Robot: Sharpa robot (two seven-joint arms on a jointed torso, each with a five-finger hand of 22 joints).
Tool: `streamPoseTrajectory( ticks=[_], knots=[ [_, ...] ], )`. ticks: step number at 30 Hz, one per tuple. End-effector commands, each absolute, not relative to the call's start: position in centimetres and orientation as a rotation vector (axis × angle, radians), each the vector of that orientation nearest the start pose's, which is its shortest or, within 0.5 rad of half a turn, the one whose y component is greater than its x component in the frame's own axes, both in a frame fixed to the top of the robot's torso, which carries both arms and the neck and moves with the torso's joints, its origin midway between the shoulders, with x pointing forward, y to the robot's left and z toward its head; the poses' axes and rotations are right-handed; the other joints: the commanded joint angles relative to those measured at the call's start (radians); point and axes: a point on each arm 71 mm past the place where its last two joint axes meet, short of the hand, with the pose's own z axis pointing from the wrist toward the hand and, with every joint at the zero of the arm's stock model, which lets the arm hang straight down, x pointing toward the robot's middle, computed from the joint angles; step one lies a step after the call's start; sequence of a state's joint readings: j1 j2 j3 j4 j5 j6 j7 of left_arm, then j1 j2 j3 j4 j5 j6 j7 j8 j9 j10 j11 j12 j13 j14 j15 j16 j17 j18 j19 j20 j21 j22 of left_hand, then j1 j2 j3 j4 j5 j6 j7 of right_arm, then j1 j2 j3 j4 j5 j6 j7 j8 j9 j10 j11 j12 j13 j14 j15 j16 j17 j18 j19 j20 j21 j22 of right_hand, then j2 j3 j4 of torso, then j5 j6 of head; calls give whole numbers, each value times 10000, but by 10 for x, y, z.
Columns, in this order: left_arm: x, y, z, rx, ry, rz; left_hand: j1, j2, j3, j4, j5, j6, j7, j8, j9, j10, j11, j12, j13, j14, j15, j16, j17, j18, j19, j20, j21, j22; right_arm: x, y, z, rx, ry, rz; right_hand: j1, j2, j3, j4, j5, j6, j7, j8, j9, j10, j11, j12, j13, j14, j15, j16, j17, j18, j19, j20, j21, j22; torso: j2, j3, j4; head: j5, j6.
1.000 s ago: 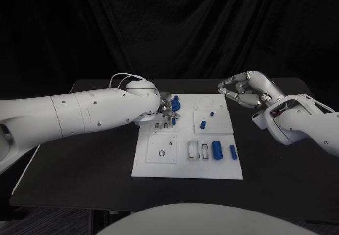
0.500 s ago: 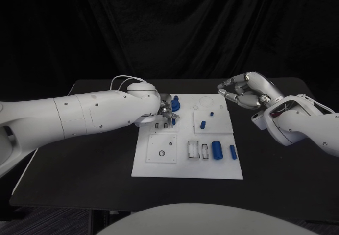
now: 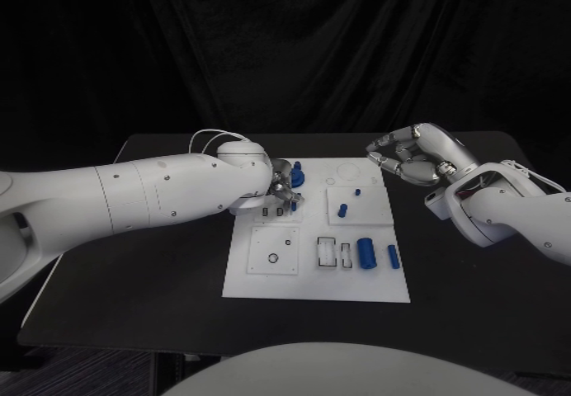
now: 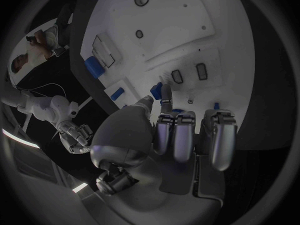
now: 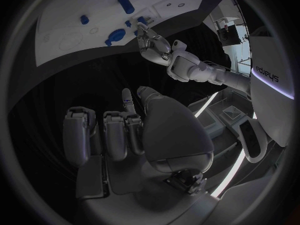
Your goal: Assemble the parts on the task board
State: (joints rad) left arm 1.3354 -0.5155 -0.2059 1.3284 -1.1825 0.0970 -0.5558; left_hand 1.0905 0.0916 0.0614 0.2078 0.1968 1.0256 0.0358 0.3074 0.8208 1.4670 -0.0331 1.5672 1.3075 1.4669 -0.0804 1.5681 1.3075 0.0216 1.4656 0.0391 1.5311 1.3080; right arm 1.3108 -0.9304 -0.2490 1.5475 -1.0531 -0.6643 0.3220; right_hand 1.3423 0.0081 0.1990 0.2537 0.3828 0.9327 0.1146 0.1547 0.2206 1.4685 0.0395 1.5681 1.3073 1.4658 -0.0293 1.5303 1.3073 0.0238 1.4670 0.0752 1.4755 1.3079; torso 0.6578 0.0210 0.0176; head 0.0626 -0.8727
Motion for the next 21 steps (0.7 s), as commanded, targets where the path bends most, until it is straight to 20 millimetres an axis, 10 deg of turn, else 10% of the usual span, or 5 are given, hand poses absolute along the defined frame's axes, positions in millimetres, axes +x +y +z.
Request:
streamPoseTrajectory(
  ticks=[1,21],
  knots=[
    [508,111,-221,1248,22446,-3033,49,42,27,-87,75,79,3,-54,-13,1038,22,36,2633,1039,8,27,2633,50,350,-48,-57,1572,466,-237,-176,-182,13707,9281,81,-18,77,3,28,42,31,-56,-17,1023,-25,27,2635,899,-45,45,1931,55,517,-13,50,2046,0,3,-1,19,1],
    [507,113,-227,303,23265,-3371,507,-171,1009,-937,1145,242,-56,-559,34,1038,-39,36,2633,1039,-47,27,2633,84,268,-107,-154,1451,467,-238,-177,-152,13790,9216,200,-52,253,-161,436,62,35,-103,-34,1023,-22,27,2635,893,-41,33,1904,60,511,-10,36,2047,-2,-1,-3,69,1]
  ],
)
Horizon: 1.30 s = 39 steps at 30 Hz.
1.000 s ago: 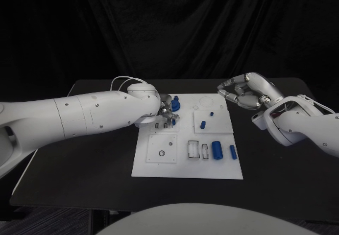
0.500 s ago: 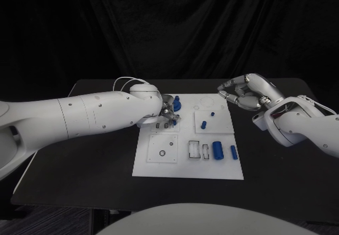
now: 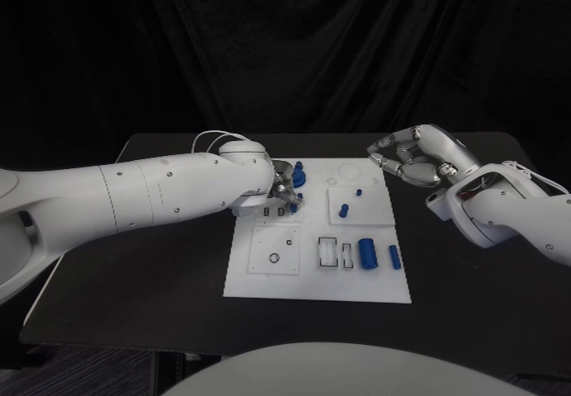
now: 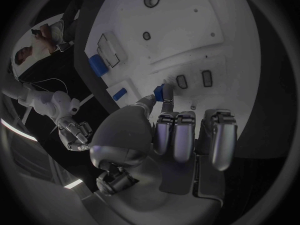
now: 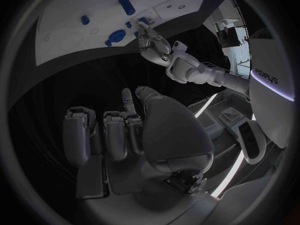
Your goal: Assemble the parts on the task board
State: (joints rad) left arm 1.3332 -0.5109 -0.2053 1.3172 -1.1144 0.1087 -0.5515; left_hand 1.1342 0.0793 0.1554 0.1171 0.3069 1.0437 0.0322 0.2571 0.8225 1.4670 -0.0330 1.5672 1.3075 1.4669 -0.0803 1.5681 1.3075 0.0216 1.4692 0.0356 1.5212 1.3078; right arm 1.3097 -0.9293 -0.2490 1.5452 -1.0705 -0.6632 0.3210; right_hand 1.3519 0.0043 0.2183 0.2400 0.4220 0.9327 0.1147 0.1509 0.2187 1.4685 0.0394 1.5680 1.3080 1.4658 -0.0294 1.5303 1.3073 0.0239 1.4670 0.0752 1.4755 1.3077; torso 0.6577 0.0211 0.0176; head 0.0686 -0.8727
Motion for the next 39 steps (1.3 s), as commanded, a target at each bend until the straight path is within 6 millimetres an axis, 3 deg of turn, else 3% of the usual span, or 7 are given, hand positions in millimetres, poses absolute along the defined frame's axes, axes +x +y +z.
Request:
streamPoseTrajectory(
  ticks=[1,16,27,32,39],
  knots=[
    [507,114,-227,284,23271,-3353,104,-105,242,-152,211,82,-28,-84,47,1038,-45,36,2633,1039,-58,27,2633,84,236,-79,-57,1457,467,-238,-177,-149,13794,9211,109,-16,73,-34,74,64,36,-68,-17,1023,-21,28,2628,892,-40,32,1902,58,513,-10,38,2051,0,-2,-2,7,1],
    [505,125,-227,-159,23120,-3192,-147,-400,1364,-698,455,190,-52,-202,318,1038,-73,36,2633,1039,-81,27,2633,81,259,-112,-71,1487,467,-240,-178,-80,13846,9129,126,-16,122,-67,177,70,39,-78,-20,1023,-20,28,2628,890,-38,28,1893,61,508,-9,29,2048,-9,-1,-1,26,1],
    [504,145,-226,-679,22929,-3006,-351,-472,1659,-762,509,214,-39,-242,395,1038,-67,36,2633,1039,-82,27,2633,80,263,-108,-78,1493,466,-243,-180,-16,13934,9072,125,-18,131,-71,193,67,42,-83,-22,1023,-18,28,2628,886,-37,18,1873,65,500,-8,15,2040,-12,-8,3,104,1],
    [504,149,-226,-816,22809,-3053,-417,-482,1735,-765,509,219,-37,-257,412,1038,-64,36,2633,1039,-80,27,2633,82,261,-106,-83,1488,465,-243,-182,-2,13986,9077,125,-18,131,-71,193,67,42,-83,-22,1023,-18,28,2628,886,-37,18,1873,65,500,-8,15,2040,-17,-18,53,81,1],
    [505,148,-223,-964,22322,-3628,-508,-535,1977,-849,649,245,-42,-286,468,1038,-65,36,2633,1039,-79,27,2633,77,276,-105,-78,1511,465,-244,-183,49,14065,9025,125,-18,131,-71,193,67,42,-83,-22,1023,-18,28,2628,886,-37,18,1873,65,500,-8,15,2040,1,-23,49,94,1]
  ],
)
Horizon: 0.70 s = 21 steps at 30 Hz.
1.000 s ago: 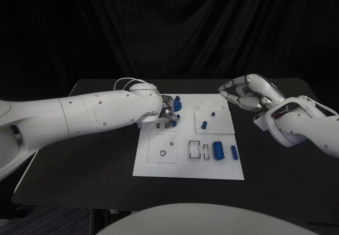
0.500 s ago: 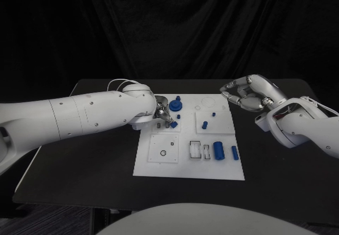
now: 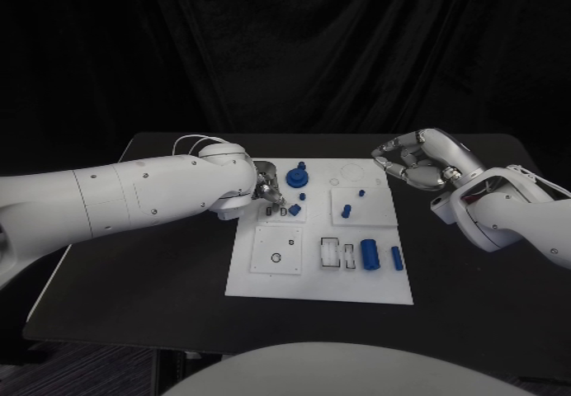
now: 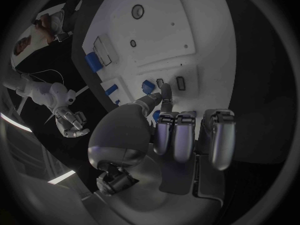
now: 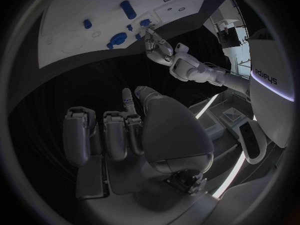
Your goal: Assemble the parts on the task board
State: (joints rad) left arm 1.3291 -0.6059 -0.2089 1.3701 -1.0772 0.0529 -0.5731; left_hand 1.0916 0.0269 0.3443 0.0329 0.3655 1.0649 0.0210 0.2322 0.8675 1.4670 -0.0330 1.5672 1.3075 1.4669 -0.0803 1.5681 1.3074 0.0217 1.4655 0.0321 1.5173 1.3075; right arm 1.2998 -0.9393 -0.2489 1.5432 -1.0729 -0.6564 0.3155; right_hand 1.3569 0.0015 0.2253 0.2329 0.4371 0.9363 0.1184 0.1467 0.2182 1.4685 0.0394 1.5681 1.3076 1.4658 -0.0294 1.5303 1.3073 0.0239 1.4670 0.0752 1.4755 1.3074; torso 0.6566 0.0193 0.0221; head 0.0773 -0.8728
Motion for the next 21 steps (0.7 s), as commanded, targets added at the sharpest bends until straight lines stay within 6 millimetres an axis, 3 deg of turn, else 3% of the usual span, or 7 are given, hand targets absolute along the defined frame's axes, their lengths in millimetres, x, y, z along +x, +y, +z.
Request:
streamPoseTrajectory(
  ticks=[1,8,11,15,16,17,21],
  knots=[
    [505,148,-222,-989,22230,-3732,-98,-25,116,-19,83,35,72,-41,25,1038,-65,36,2633,1039,-79,27,2634,77,311,-70,-41,1512,465,-244,-183,37,14094,9008,75,10,61,-1,43,31,5,-41,-17,1023,-18,27,2632,886,-37,18,1872,66,500,-8,15,2042,14,-6,4,9,2],
    [503,147,-217,-1135,21533,-4546,-670,-80,150,253,-801,89,107,-148,111,1038,-33,36,2633,1039,-53,27,2634,75,319,-48,-49,1530,464,-243,-185,-265,14343,8815,222,-151,127,-272,-341,130,-9,-27,-2,1023,-25,27,2632,884,-42,17,1870,66,500,-9,12,2050,23,-5,-29,65,2],
    [500,149,-214,-1224,21090,-5030,-1091,-113,-103,607,-1381,66,160,-264,115,1038,4,36,2633,1039,-27,27,2634,69,335,-30,-44,1557,464,-241,-187,-547,14617,8608,389,-243,172,-498,-495,160,-15,-31,2,1023,-34,27,2632,884,-50,16,1868,63,506,-16,19,2060,21,-3,-33,58,2],
    [496,155,-210,-1766,20613,-6003,-1263,-161,-354,833,-1612,-274,283,-583,-12,1038,87,36,2633,1039,30,27,2634,56,367,14,-24,1609,463,-238,-190,-1002,15069,8246,530,-390,175,-761,-801,200,-2,-40,4,1023,-23,27,2632,886,-44,22,1880,61,508,-15,19,2066,19,8,-47,141,2],
    [495,156,-209,-2030,20559,-6298,-1205,-170,-381,823,-1596,-572,364,-763,-71,1038,150,36,2633,1039,71,27,2634,61,351,39,-38,1587,463,-237,-191,-1085,15160,8180,570,-438,170,-839,-931,186,3,-60,-4,1023,-20,27,2632,889,-41,31,1896,58,513,-13,26,2073,21,8,-48,165,2],
    [493,159,-208,-2377,20479,-6680,-951,-170,-394,702,-1252,-1260,576,-1103,-134,1038,342,36,2633,1039,210,27,2634,59,347,131,-43,1587,463,-235,-192,-1169,15266,8115,587,-450,172,-868,-962,173,8,-73,-9,1023,-17,27,2632,890,-39,34,1902,57,515,-11,30,2077,22,11,-52,203,2],
    [489,169,-204,-3207,20058,-7643,-89,23,-264,9,-227,-2140,834,-999,363,1038,589,36,2633,1039,471,27,2634,65,332,411,-55,1592,463,-231,-194,-1381,15550,7984,676,-518,190,-1012,-1053,80,42,-154,-44,1023,10,27,2632,889,-22,33,1899,58,512,0,22,2076,19,12,-56,288,2]
  ],
)
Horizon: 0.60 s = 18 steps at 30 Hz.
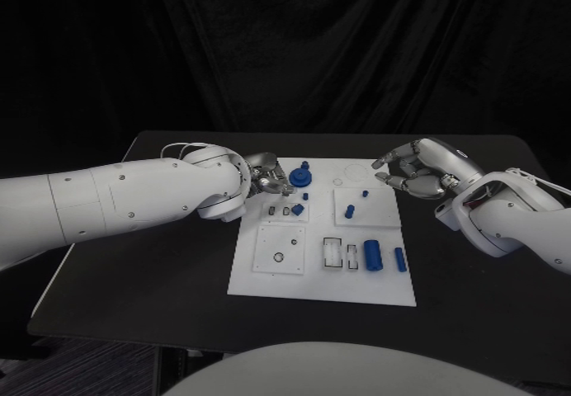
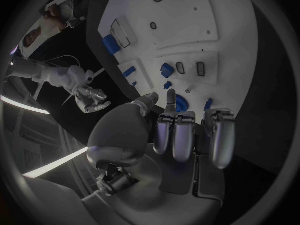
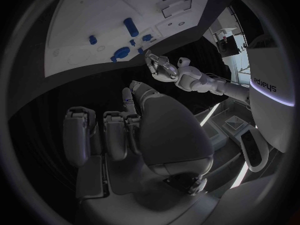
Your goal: Assemble the parts on the task board
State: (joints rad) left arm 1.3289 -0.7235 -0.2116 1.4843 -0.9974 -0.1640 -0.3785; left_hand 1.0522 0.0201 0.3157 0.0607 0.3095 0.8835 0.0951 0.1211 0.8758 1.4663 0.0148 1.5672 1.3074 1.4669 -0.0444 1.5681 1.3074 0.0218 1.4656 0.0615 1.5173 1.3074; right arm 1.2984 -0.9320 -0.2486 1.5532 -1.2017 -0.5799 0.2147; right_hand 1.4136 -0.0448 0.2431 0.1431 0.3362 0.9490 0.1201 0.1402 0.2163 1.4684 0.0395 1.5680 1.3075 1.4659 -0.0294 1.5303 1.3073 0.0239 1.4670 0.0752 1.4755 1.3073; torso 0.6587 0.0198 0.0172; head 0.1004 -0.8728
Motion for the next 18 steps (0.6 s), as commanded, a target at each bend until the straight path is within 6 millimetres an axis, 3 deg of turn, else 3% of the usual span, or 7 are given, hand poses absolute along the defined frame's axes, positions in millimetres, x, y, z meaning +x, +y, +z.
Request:
streamPoseTrajectory(
  ticks=[1,6,10,12,15,18],
  knots=[
    [487,174,-202,-3434,19774,-7963,407,131,43,-385,510,-502,125,188,422,1045,140,36,2634,1039,138,27,2634,57,354,156,-37,1632,463,-228,-194,-1514,15651,7935,116,-61,15,-128,-50,-61,31,-102,-30,1023,13,28,2633,889,-18,33,1899,59,509,3,17,2075,0,2,-1,63,2],
    [481,191,-195,-4136,18866,-9146,576,257,77,-630,802,-828,157,570,891,1045,179,36,2634,1039,194,27,2634,28,434,229,31,1764,465,-218,-191,-2090,15898,7783,137,-122,8,-203,-132,-105,58,-150,-55,1023,41,28,2633,895,4,48,1929,50,524,19,40,2092,-6,-5,-14,90,2],
    [473,203,-196,-4528,18578,-9875,730,370,123,-744,925,-1066,187,787,1140,1045,210,36,2634,1039,225,27,2634,8,475,258,71,1842,471,-204,-182,-2716,16034,7704,144,-182,-11,-259,-253,-108,70,-172,-69,1023,51,28,2633,901,17,63,1957,46,532,32,54,2103,-10,-32,50,102,2],
    [469,207,-199,-5005,18632,-10250,1023,405,351,-1033,1943,-1261,237,1038,1404,1045,241,36,2634,1039,248,27,2634,-4,501,274,99,1898,475,-195,-178,-3086,16077,7702,194,-219,3,-336,-299,-243,106,-268,-115,1023,77,28,2633,908,34,80,1991,39,543,46,73,2117,-9,-27,54,162,2],
    [464,211,-203,-5600,18664,-10773,987,416,357,-1024,1878,-1390,260,1131,1500,1045,264,36,2634,1039,273,27,2634,-12,516,305,113,1925,478,-182,-175,-3555,16157,7730,280,-268,38,-451,-270,-428,140,-390,-176,1023,81,28,2633,916,48,101,2029,33,554,64,92,2131,-9,-35,58,282,2],
    [460,213,-207,-5938,18392,-11203,926,462,340,-962,1711,-1503,272,1240,1596,1045,283,36,2634,1039,292,27,2634,-18,533,328,128,1952,481,-167,-174,-4021,16245,7803,297,-291,53,-504,-277,-538,151,-462,-213,1023,56,28,2633,920,36,111,2048,31,559,64,99,2138,-6,-66,86,350,2]
  ],
)
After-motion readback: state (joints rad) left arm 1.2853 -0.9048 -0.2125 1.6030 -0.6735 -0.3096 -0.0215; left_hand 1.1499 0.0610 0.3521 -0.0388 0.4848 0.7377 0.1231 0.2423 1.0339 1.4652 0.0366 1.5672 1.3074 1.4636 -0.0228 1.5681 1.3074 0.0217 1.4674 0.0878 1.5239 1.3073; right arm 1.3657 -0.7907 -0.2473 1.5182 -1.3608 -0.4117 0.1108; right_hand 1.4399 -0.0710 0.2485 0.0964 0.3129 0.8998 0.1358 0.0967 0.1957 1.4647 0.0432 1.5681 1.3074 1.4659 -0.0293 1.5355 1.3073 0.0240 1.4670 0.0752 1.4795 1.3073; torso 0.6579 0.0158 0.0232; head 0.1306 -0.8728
